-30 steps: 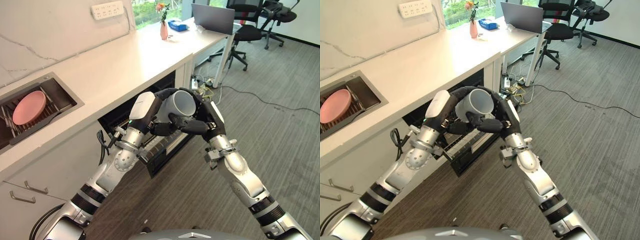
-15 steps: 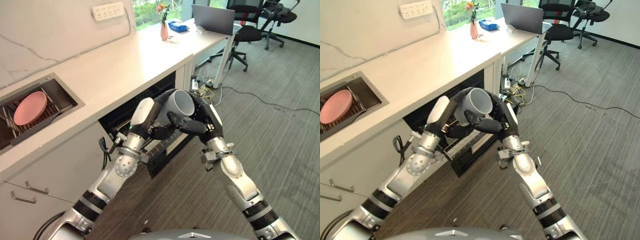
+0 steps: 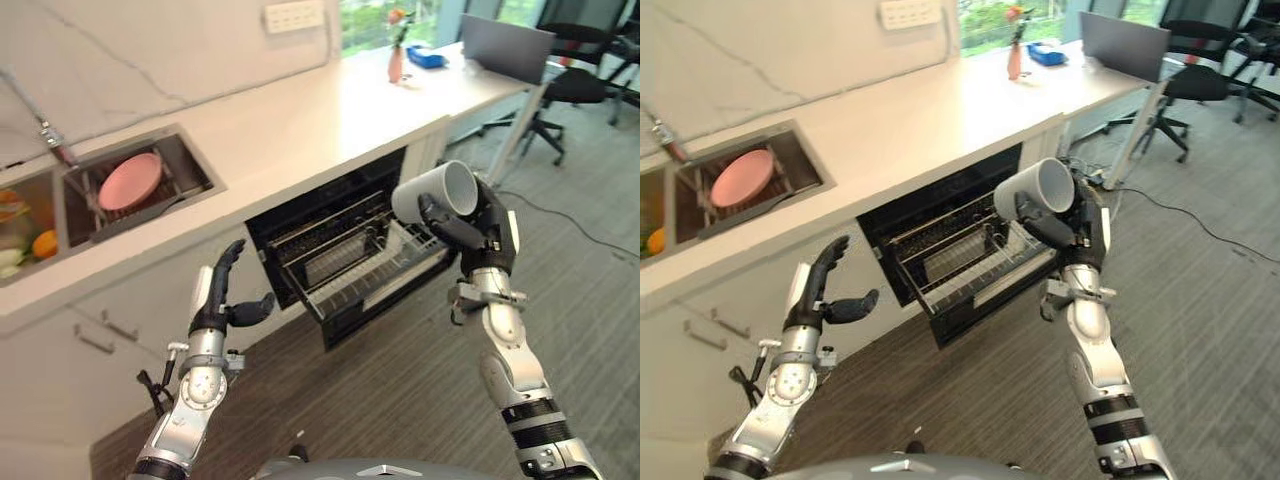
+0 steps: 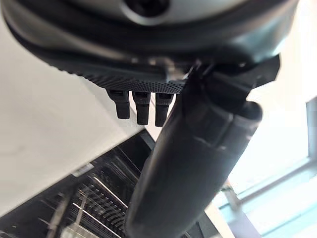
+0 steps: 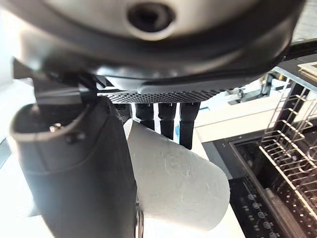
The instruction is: Place the dishes in the dishwasher.
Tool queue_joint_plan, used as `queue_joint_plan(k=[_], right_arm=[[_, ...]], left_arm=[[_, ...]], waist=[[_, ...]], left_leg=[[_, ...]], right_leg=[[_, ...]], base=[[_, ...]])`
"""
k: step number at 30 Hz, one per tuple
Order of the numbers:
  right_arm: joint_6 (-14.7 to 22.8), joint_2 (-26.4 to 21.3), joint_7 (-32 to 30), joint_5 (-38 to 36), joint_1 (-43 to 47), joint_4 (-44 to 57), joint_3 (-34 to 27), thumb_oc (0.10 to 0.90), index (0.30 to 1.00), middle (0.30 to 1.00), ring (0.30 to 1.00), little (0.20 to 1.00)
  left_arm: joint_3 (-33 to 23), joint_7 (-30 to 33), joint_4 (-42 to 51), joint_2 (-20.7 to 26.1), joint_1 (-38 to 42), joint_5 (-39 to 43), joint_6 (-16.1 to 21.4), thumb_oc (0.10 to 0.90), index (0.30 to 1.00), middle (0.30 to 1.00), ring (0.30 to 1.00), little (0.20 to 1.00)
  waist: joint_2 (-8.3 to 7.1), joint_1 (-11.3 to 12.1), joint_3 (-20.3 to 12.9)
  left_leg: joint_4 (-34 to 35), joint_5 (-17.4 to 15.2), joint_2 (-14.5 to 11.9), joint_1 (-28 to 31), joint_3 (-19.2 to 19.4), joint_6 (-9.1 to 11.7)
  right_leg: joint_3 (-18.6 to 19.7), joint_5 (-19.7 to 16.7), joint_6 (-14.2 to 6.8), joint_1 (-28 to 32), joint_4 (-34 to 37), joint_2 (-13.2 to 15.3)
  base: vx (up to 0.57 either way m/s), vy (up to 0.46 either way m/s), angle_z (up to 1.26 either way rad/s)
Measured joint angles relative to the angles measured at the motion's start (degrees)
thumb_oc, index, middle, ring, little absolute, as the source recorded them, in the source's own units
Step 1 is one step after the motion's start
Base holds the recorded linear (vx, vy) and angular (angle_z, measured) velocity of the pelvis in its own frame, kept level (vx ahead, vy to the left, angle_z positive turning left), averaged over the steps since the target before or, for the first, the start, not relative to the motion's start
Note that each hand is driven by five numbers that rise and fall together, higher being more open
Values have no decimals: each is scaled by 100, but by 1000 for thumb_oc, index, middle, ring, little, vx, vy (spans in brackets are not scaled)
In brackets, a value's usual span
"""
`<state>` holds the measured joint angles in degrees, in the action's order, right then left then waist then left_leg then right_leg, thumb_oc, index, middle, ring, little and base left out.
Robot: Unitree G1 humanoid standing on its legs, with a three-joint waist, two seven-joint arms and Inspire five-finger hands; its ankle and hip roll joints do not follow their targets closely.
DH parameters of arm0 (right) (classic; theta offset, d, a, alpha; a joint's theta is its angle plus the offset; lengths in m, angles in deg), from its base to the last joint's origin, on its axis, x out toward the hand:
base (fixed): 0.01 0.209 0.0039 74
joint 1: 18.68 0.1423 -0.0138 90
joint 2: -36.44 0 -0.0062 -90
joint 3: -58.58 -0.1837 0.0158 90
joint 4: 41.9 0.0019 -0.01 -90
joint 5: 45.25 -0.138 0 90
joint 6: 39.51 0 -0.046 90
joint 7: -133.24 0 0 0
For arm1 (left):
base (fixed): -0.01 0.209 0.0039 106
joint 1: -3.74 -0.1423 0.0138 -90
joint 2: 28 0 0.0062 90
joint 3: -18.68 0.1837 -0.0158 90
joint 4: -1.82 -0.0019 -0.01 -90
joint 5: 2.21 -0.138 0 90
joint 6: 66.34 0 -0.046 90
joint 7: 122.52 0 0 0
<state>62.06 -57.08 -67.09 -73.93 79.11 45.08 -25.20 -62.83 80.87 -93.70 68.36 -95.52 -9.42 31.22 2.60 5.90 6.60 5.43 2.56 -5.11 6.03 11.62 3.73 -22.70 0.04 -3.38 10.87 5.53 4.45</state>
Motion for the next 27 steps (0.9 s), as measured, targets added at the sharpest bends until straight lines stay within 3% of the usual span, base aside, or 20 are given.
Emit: queue_joint_plan(k=[5, 8, 10, 14, 17, 23, 27], right_arm=[[-256, -945, 84, 801, 749, -1324, 122, 400, 300, 300, 300, 300], [-184, -1154, 50, 1245, 1633, -2758, 181, 400, 300, 300, 300, 300], [-430, -1271, 23, 1244, 2045, -3387, 201, 400, 300, 300, 300, 300], [-436, -1307, 204, 1341, 2577, -4334, 350, 400, 300, 300, 300, 300], [-498, -1363, 329, 1411, 2873, -4852, 721, 400, 300, 300, 300, 300], [-638, -1415, 643, 1626, 3901, -6016, 1316, 400, 300, 300, 300, 300], [-660, -1414, 771, 1743, 4077, -6197, 1379, 400, 300, 300, 300, 300]], left_arm=[[31, -179, -116, 92, -187, 228, 71, 800, 900, 900, 900, 900], [228, -341, -390, 422, -282, 271, 98, 800, 900, 900, 900, 900], [384, -555, -592, 507, -354, 323, 52, 800, 900, 900, 900, 900], [496, -850, -995, 546, -412, 383, 41, 800, 900, 900, 900, 900], [681, -946, -1098, 686, -380, 429, 61, 800, 900, 900, 900, 900], [917, -1100, -1219, 823, 218, 423, 157, 800, 900, 900, 900, 900], [912, -1098, -1219, 827, 492, 423, 203, 800, 900, 900, 900, 900]], waist=[[-299, 496, 150], [-458, 760, 279], [-518, 994, 385], [-527, 1250, 714], [-501, 1311, 873], [-301, 1294, 1407], [-287, 1283, 1510]], left_leg=[[-14, 139, 84, -368, -492, -30], [-21, 265, 139, -697, -789, -44], [-21, 317, 160, -901, -910, -67], [-25, 363, 247, -1115, -1014, -112], [-46, 391, 296, -1309, -1095, -135], [-74, 472, 324, -1787, -1193, -158], [-46, 474, 347, -1895, -1237, -158]], right_leg=[[-466, 42, -42, -96, 0, 25], [-765, 46, -49, -285, 6, 34], [-899, 39, -52, -436, -5, 49], [-1028, 31, -93, -590, -12, 115], [-1102, 21, -114, -717, -20, 138], [-1187, -16, -125, -1131, -34, 154], [-1056, -15, -126, -1195, 1, 157]], base=[[-68, -19, 51], [-39, -14, 50], [-5, 13, 40], [-46, 4, 21], [-49, -3, 15], [-10, -4, 11], [22, -4, 11]])
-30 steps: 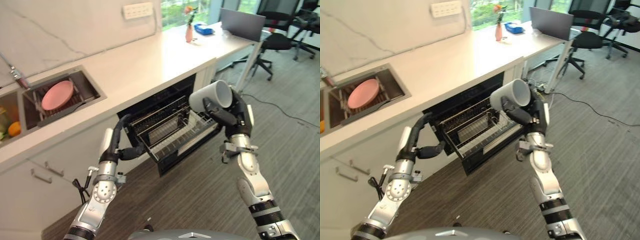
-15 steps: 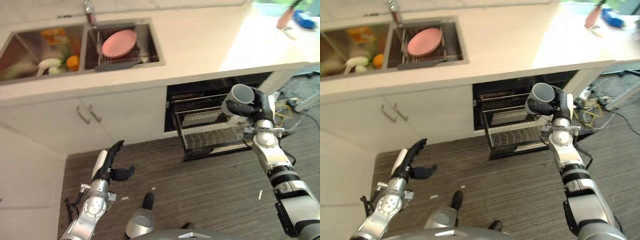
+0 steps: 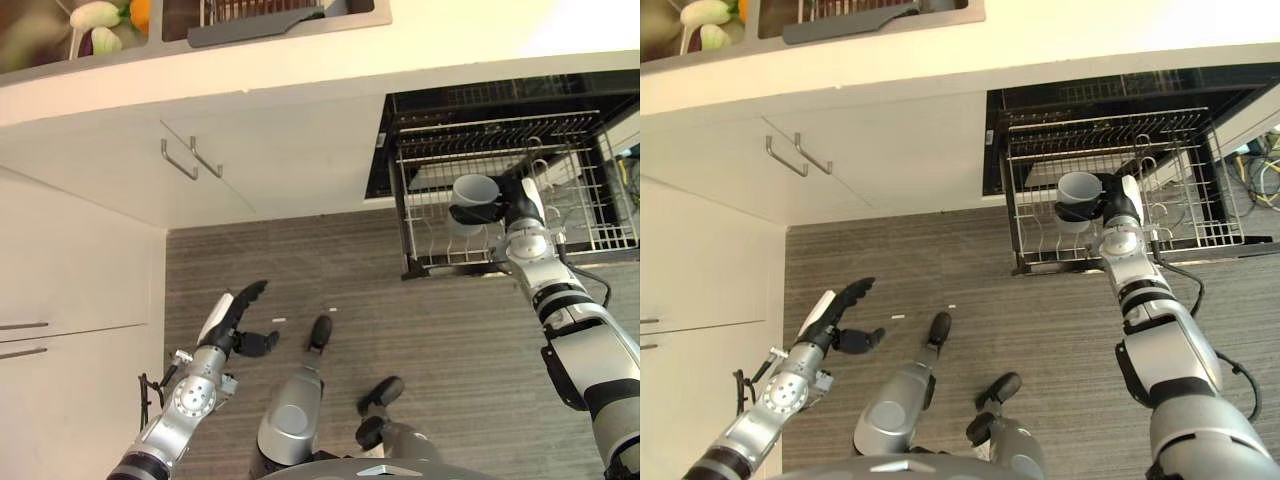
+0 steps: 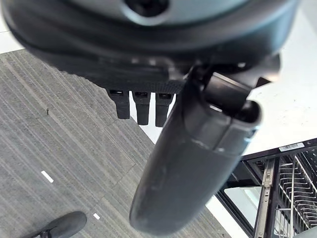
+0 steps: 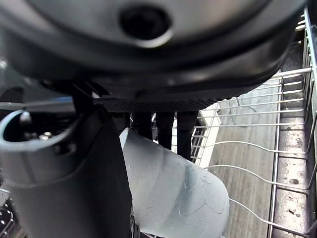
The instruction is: Place the dishes in the dishwasher.
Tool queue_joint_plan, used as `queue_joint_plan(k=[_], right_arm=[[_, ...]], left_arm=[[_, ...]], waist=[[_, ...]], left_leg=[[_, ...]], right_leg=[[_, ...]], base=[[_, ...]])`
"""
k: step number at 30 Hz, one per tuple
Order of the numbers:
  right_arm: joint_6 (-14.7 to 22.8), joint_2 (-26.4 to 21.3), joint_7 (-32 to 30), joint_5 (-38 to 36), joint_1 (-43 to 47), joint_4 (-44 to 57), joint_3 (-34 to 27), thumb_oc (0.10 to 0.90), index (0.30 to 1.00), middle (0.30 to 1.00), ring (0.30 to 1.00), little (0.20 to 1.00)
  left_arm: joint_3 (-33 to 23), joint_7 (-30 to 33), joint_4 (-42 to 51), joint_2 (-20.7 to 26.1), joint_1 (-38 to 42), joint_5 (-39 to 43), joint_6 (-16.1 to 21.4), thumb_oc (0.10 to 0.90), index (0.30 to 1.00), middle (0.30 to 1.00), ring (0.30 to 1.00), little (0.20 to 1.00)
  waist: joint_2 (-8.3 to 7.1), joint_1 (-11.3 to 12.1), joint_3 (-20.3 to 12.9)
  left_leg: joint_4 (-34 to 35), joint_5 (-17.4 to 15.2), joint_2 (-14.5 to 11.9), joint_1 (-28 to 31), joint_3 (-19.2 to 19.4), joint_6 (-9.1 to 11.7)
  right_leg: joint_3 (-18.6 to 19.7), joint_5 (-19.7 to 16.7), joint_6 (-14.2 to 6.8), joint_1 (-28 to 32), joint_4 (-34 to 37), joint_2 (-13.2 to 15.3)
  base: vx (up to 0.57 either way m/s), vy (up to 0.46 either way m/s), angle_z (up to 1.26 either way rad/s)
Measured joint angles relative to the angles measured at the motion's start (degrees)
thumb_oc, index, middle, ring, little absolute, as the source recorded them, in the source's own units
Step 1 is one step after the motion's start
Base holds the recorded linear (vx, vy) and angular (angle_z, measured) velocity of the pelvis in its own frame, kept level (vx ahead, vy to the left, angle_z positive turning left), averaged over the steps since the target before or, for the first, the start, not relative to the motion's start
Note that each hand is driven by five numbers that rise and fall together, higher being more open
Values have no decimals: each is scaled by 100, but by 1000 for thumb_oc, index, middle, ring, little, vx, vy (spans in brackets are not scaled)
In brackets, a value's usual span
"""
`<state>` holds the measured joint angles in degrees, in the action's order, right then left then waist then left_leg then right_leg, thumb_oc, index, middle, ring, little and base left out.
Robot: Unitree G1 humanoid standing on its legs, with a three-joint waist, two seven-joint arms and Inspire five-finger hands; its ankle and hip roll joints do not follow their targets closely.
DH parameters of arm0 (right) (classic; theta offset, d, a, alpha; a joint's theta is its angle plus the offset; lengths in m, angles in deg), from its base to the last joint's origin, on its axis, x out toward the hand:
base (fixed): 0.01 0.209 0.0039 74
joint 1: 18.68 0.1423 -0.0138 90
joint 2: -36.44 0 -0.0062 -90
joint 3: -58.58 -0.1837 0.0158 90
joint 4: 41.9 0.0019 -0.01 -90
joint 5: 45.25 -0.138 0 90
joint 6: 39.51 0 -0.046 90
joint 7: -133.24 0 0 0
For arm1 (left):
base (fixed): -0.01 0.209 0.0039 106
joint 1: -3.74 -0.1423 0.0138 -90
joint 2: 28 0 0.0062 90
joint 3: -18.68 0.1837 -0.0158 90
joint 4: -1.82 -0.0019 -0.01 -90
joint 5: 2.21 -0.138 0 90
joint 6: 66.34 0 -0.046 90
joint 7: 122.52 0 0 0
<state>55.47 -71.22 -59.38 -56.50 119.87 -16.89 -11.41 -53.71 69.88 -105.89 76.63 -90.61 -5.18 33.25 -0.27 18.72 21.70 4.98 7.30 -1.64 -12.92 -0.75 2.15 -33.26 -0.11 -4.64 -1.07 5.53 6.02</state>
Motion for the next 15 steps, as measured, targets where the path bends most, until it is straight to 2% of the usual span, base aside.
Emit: queue_joint_plan(k=[9, 10, 11, 15], right_arm=[[2, 5, 146, -2, 751, -236, 320, 400, 300, 300, 300, 300], [6, 6, 197, -2, 799, -227, 382, 504, 455, 455, 455, 455], [13, 8, 265, -4, 822, -221, 385, 800, 900, 900, 900, 900], [15, 18, 333, 50, 853, -270, 592, 800, 900, 900, 900, 900]], left_arm=[[30, 14, -101, -5, 495, -5, 41, 800, 900, 900, 900, 900], [53, 14, -143, -5, 553, -7, 41, 800, 900, 900, 900, 900], [78, 14, -175, -5, 599, -7, 43, 800, 900, 900, 900, 900], [155, 12, -192, 5, 607, -12, 43, 800, 900, 900, 900, 900]], waist=[[-49, 64, 74], [-60, 94, 70], [-67, 124, 68], [-107, 135, 50]], left_leg=[[-5, 0, -22, -52, -11, 0], [-5, 0, -23, -53, -14, 1], [-6, 0, -22, -52, -22, 0], [-22, 0, -21, -48, -137, 0]], right_leg=[[41, 2, -2, 31, 0, -54], [40, 2, -2, 39, 0, -58], [30, 1, -2, 55, 0, -62], [12, 2, -2, 134, 0, -85]], base=[[26, -25, 9], [30, -26, 10], [28, -25, 13], [18, -10, 18]])
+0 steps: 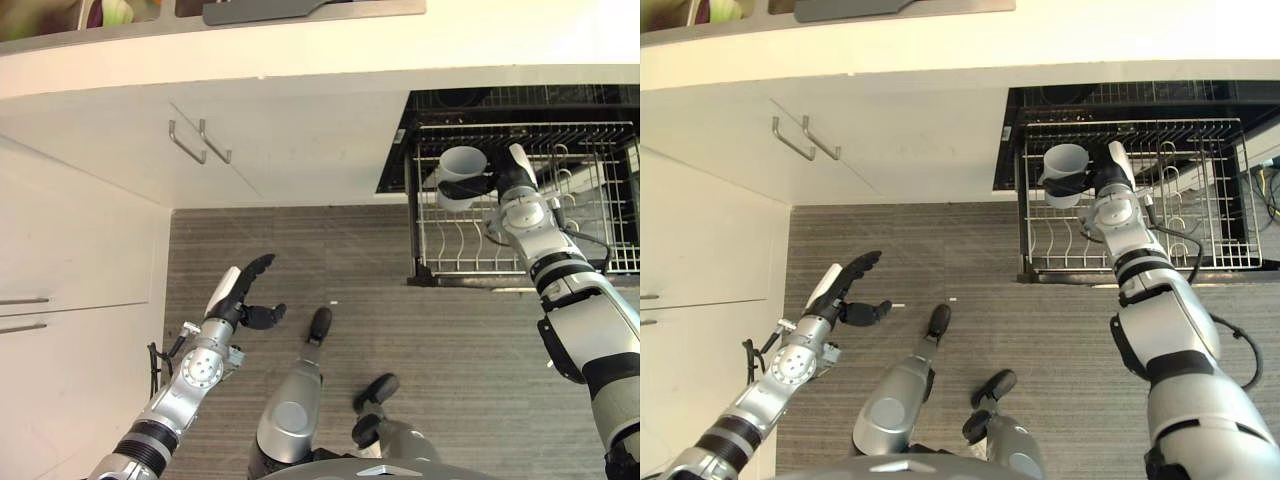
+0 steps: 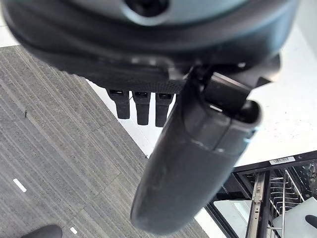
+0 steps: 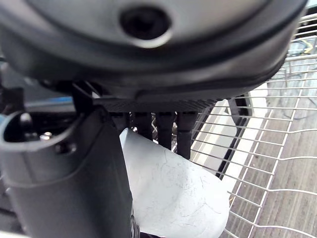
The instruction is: Place the dishes in the dishwasher.
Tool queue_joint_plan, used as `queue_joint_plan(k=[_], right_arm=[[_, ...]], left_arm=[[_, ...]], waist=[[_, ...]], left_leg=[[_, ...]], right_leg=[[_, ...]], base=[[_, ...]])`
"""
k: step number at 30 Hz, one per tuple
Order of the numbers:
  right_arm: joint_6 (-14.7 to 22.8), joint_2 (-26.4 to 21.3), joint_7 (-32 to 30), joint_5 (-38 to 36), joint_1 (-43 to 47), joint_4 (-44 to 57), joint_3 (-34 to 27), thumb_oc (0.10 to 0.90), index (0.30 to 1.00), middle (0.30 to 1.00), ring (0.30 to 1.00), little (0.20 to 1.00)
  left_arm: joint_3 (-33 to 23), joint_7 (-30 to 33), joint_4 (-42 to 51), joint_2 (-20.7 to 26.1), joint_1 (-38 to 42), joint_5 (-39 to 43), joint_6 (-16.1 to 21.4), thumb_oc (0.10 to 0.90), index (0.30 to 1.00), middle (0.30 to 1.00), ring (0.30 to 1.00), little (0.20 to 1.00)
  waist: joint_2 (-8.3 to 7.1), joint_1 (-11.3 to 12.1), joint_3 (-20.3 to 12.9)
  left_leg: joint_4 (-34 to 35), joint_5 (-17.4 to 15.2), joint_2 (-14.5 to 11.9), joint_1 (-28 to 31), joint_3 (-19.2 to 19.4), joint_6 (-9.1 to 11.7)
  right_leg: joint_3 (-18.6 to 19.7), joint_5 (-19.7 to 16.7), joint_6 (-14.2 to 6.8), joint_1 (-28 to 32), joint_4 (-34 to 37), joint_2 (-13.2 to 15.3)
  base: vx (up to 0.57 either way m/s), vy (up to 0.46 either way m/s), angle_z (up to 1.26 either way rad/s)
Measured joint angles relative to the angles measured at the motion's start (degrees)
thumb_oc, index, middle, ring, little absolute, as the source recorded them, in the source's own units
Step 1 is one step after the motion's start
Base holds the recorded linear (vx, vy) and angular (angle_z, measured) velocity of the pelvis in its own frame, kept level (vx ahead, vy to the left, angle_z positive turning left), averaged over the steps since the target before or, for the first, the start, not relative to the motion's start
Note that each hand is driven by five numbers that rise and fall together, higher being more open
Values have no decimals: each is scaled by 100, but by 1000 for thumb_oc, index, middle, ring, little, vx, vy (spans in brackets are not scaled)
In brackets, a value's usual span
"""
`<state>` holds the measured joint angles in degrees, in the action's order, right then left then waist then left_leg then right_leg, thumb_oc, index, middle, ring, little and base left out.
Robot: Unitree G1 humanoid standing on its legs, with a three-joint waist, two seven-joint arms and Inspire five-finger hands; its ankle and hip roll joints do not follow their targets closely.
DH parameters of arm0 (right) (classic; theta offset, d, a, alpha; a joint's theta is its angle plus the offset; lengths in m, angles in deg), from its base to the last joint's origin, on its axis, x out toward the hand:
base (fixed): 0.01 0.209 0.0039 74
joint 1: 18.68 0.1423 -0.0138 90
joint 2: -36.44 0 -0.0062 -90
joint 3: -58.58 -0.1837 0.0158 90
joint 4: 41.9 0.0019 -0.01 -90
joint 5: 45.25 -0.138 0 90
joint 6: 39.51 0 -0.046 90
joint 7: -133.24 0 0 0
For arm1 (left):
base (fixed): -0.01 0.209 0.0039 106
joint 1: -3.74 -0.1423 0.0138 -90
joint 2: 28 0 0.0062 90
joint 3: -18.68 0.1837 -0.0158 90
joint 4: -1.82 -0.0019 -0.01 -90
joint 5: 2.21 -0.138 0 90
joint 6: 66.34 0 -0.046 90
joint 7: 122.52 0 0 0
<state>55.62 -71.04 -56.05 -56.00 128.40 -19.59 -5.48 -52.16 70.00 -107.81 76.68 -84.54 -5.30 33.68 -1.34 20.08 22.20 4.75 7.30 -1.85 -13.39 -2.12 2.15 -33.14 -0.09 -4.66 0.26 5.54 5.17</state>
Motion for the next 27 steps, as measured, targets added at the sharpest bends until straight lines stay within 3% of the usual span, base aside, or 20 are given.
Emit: queue_joint_plan(k=[8, 12, 21, 27], right_arm=[[-6, 146, 32, 56, -1, -88, -6, 800, 900, 900, 900, 900], [-7, 166, 38, 53, -2, -91, -8, 800, 900, 900, 900, 900], [-13, 528, 230, 37, -989, 384, -207, 800, 900, 900, 900, 900], [-48, 624, 406, 32, -1134, 464, -302, 800, 900, 900, 900, 900]], left_arm=[[44, -13, -113, 93, -25, -4, -12, 800, 900, 900, 900, 900], [46, -57, -163, 97, -36, -4, -13, 800, 900, 900, 900, 900], [48, -294, -705, 98, -364, -207, -91, 800, 900, 900, 900, 900], [33, -469, -1024, 37, -398, -218, -208, 800, 900, 900, 900, 900]], waist=[[-245, 63, -73], [-268, 55, -86], [-491, -210, -294], [-468, -292, -394]], left_leg=[[-28, 38, -2, 13, 41, 4], [-39, 73, -10, 47, 91, 19], [3, 109, -22, 338, 360, 12], [33, 93, -40, 530, 486, 31]], right_leg=[[59, 5, -7, 11, 2, 7], [113, 16, -24, 36, 2, 10], [392, 1, -17, 169, -1, 55], [506, -12, -20, 293, 1, 74]], base=[[-15, 0, -3], [-41, 14, -8], [-43, 24, -14], [15, 5, -10]])
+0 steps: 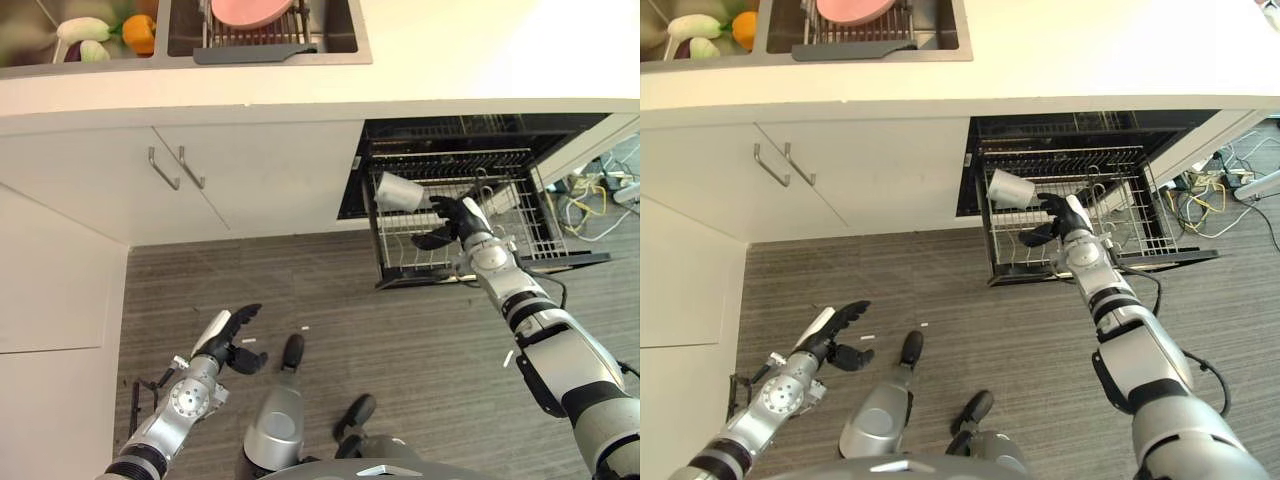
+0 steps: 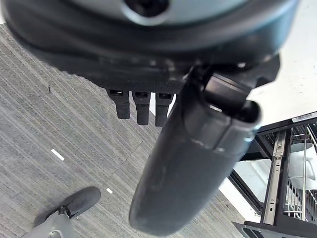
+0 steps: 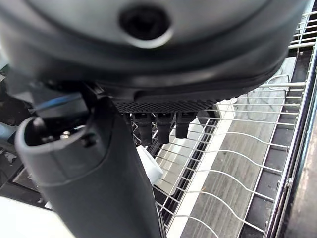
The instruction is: Place the dishes in the dishwasher.
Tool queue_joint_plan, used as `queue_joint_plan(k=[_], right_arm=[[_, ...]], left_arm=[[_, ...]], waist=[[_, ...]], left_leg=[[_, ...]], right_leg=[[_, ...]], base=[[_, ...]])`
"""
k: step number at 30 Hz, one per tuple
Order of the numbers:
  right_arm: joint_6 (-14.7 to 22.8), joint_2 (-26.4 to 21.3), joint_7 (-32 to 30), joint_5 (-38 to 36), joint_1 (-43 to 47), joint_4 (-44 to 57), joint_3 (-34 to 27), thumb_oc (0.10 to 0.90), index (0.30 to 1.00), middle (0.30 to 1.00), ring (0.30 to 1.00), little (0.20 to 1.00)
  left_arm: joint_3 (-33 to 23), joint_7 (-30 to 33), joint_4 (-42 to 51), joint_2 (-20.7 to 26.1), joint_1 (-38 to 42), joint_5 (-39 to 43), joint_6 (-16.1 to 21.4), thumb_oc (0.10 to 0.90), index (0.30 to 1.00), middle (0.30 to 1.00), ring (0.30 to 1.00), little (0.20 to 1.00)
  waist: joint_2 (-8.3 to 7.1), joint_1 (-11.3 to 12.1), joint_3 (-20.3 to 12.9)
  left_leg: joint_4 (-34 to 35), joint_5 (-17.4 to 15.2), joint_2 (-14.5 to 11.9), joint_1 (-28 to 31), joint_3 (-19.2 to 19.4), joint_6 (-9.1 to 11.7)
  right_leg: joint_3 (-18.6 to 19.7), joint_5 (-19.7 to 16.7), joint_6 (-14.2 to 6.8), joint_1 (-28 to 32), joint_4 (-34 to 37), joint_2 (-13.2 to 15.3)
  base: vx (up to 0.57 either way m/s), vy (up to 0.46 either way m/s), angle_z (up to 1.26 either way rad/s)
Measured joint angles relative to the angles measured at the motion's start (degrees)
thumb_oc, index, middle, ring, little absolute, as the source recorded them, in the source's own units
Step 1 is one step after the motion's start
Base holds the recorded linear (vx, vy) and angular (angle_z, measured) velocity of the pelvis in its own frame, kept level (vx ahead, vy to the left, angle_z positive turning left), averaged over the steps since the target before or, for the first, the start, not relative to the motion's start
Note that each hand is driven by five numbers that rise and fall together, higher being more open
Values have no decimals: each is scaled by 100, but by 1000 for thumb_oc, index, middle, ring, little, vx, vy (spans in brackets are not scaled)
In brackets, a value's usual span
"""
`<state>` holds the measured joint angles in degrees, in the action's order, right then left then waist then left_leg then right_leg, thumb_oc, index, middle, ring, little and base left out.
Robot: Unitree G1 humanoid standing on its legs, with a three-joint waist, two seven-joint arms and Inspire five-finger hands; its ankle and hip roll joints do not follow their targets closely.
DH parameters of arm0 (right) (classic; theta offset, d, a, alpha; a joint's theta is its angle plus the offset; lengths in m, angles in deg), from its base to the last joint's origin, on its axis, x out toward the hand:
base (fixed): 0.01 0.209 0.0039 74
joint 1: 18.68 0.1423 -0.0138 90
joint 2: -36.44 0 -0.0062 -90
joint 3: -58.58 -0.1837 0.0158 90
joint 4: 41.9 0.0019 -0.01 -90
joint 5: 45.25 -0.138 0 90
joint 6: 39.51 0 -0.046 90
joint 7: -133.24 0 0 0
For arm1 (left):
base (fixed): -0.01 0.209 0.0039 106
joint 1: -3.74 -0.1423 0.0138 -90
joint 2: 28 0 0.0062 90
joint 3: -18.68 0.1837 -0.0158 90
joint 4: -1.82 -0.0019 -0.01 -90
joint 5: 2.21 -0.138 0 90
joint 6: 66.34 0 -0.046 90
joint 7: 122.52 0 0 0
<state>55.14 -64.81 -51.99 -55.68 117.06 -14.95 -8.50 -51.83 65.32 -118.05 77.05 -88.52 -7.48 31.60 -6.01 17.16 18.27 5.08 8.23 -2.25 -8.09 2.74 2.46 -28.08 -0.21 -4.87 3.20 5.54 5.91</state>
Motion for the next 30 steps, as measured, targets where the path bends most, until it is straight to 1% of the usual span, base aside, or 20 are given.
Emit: queue_joint_plan(k=[2, 4, 5, 7, 9, 11, 12, 13, 15, 16, 17, 20, 22, 24, 25, 26, 27, 28, 29, 30], right_arm=[[-8, 2, -17, -117, -329, 502, -353, 800, 900, 900, 900, 900], [28, 132, -74, -548, -1144, 1784, -944, 800, 900, 900, 900, 900], [79, 264, -122, -741, -1579, 2509, -1109, 800, 900, 900, 900, 900], [118, 643, -135, -1040, -2738, 4223, -1492, 800, 900, 900, 900, 900], [398, 1010, -128, -1244, -3499, 4922, -1673, 800, 900, 900, 900, 900], [447, 1119, -141, -1341, -4349, 5864, -2004, 800, 900, 900, 900, 900], [624, 1148, -145, -1410, -4613, 6136, -2122, 800, 900, 900, 900, 900], [744, 1177, -160, -1538, -4710, 6225, -2194, 800, 900, 900, 900, 900], [863, 1269, -173, -1767, -4819, 6288, -2286, 800, 900, 900, 900, 900], [995, 1269, -175, -2089, -4918, 6499, -2384, 800, 900, 900, 900, 900], [1003, 1139, -162, -2121, -4904, 6619, -2381, 800, 900, 900, 900, 900], [1005, 703, -153, -2105, -4779, 7010, -2123, 800, 900, 900, 900, 900], [1124, 560, -124, -1982, -4579, 7115, -1922, 800, 900, 900, 900, 900], [1215, 501, -154, -1828, -4268, 7132, -1901, 800, 900, 900, 900, 900], [1239, 467, -195, -1828, -4121, 7162, -1975, 800, 900, 900, 900, 900], [1220, 399, -257, -1800, -3969, 7191, -1988, 800, 900, 900, 900, 900], [1221, 378, -310, -1765, -3954, 7254, -1998, 800, 900, 900, 900, 900], [1241, 450, -353, -1762, -4006, 7407, -2076, 800, 900, 900, 900, 900], [1245, 497, -356, -1758, -4005, 7503, -2075, 800, 900, 900, 900, 900], [1253, 509, -344, -1694, -3978, 7582, -2074, 800, 900, 900, 900, 900]], left_arm=[[-7, -25, -5, -45, -33, 0, 1, 800, 900, 900, 900, 900], [-209, -27, -225, -323, -93, -28, 6, 800, 900, 900, 900, 900], [-321, -4, -456, -486, -116, -35, 7, 800, 900, 900, 900, 900], [-538, 37, -1217, -870, -98, -113, 0, 800, 900, 900, 900, 900], [-838, 92, -2115, -1244, -129, -163, -90, 800, 900, 900, 900, 900], [-1342, 238, -3024, -1671, -88, -172, -164, 800, 900, 900, 900, 900], [-1460, 340, -3195, -1750, -216, -163, -321, 800, 900, 900, 900, 900], [-1460, 369, -3325, -1753, -456, -168, -368, 800, 900, 900, 900, 900], [-1536, 404, -3593, -1801, -624, -149, -369, 800, 900, 900, 900, 900], [-1855, 509, -3842, -1963, -729, -9, -458, 800, 900, 900, 900, 900], [-1883, 528, -3888, -1988, -785, 58, -468, 800, 900, 900, 900, 900], [-2162, 594, -4024, -2052, -795, 296, -427, 800, 900, 900, 900, 900], [-2162, 634, -4002, -2060, -790, 384, -424, 800, 900, 900, 900, 900], [-2039, 690, -4020, -2030, -475, 486, -417, 800, 900, 900, 900, 900], [-2037, 696, -3992, -2058, -225, 531, -404, 800, 900, 900, 900, 900], [-2052, 707, -3976, -2148, -43, 591, -364, 800, 900, 900, 900, 900], [-2063, 717, -4063, -2226, 94, 593, -347, 800, 900, 900, 900, 900], [-2010, 731, -4156, -2259, 214, 607, -382, 800, 900, 900, 900, 900], [-2025, 789, -4154, -2222, 219, 605, -375, 800, 900, 900, 900, 900], [-2082, 846, -4178, -2161, 148, 605, -385, 800, 900, 900, 900, 900]], waist=[[32, -6, -60], [100, -75, -96], [126, -149, -141], [191, -297, -209], [213, -477, -392], [279, -623, -544], [299, -740, -579], [297, -864, -657], [319, -956, -801], [393, -1024, -944], [445, -1060, -976], [575, -1007, -1071], [631, -967, -1114], [602, -965, -1060], [590, -1016, -997], [662, -861, -916], [690, -832, -850], [690, -1028, -827], [603, -1053, -825], [556, -1020, -826]], left_leg=[[2, -2, 9, 44, -1, 1], [5, -44, 28, 181, 6, -6], [6, -68, 30, 214, 22, -6], [8, -102, 39, 334, 57, -8], [14, -192, 61, 432, 132, -3], [40, -253, 92, 494, 164, -1], [43, -293, 105, 566, 212, -21], [45, -345, 104, 642, 314, -26], [44, -380, 105, 697, 403, -33], [44, -417, 106, 745, 488, -48], [43, -420, 103, 758, 506, -46], [16, -394, 79, 795, 574, -64], [9, -360, 64, 784, 541, -32], [-623, -295, 123, 207, 547, 49], [-862, -167, 154, -103, 628, 237], [-925, -162, 102, -271, 896, 429], [-1010, -388, 6, -319, 1372, 500], [-1354, -833, -360, -488, 2787, 334], [-1441, -855, -598, -602, 3262, 280], [-1512, -829, -763, -640, 3405, 234]], right_leg=[[-11, 1, -1, 53, 2, 5], [-5, 14, -13, 191, 3, 24], [7, 18, -14, 221, 3, 30], [26, 23, -15, 334, 3, 44], [60, 64, -28, 411, 3, 81], [72, 74, -42, 470, 3, 124], [109, 83, -53, 543, 3, 146], [187, 99, -68, 582, 3, 166], [261, 109, -82, 583, 0, 188], [369, 114, -96, 580, -6, 206], [399, 113, -101, 583, -5, 208], [450, 128, -106, 600, -2, 185], [421, 142, -91, 594, -3, 157], [148, 191, -50, 474, -64, 155], [-101, 194, -7, 443, -28, 220], [-324, 206, 67, 510, -12, 176], [-495, 249, 69, 602, -50, 131], [-1063, 349, 28, 777, 35, 92], [-1159, 432, 34, 762, -8, 94], [-1139, 469, -56, 748, -18, 91]], base=[[23, 31, 4], [45, 34, 1], [67, 47, -4], [61, 44, -6], [52, 37, -10], [49, 43, -8], [38, 36, -22], [7, 25, -32], [7, 16, -32], [20, -2, -27], [39, -34, -26], [-24, -47, -7], [-143, -110, 13], [-27, -106, 80], [72, -63, 125], [104, -26, 121], [86, 115, 150], [161, 179, 140], [129, 143, 115], [270, 307, 31]])
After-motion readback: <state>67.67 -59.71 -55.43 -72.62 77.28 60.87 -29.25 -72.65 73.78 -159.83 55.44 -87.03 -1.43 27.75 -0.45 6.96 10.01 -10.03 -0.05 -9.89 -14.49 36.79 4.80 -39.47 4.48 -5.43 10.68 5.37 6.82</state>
